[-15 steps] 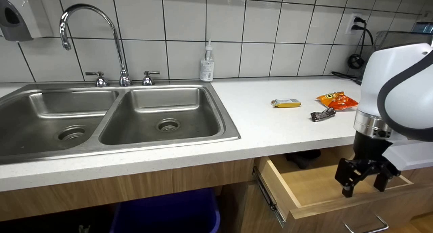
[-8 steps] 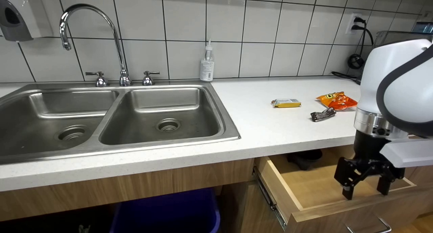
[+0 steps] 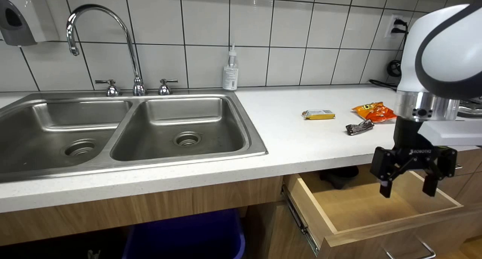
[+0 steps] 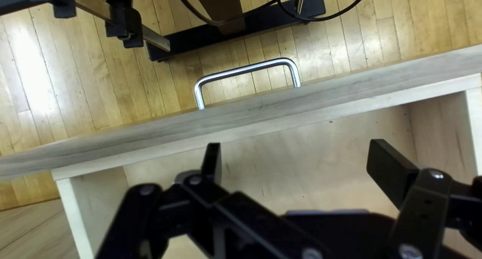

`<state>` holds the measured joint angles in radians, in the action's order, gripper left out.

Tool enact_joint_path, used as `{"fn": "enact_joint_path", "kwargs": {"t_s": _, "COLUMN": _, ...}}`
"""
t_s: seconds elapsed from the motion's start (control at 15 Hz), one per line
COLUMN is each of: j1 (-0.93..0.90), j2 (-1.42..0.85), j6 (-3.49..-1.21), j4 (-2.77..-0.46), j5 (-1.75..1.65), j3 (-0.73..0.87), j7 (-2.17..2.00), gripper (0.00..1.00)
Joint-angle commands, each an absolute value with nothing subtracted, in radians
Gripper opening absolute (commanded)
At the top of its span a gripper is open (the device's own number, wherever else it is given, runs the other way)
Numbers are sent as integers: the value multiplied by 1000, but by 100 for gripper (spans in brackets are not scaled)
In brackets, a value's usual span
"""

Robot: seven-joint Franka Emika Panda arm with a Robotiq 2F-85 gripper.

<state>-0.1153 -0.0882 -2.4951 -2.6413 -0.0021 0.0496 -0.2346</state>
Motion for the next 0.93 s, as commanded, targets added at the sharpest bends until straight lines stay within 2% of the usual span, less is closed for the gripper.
{"fn": "enact_joint_path", "kwargs": {"t_s": 0.0, "j1": -86, "j2": -19, "j6": -2363, "j4": -2588, "j5": 16, "j3": 24, "j7": -258, "gripper": 100}}
{"fn": "enact_joint_path", "kwargs": {"t_s": 0.87, "j1": -14, "j2": -106, "j6": -2220, "j4": -2256, "j5": 11, "j3": 47, "j7": -241, "gripper": 100}}
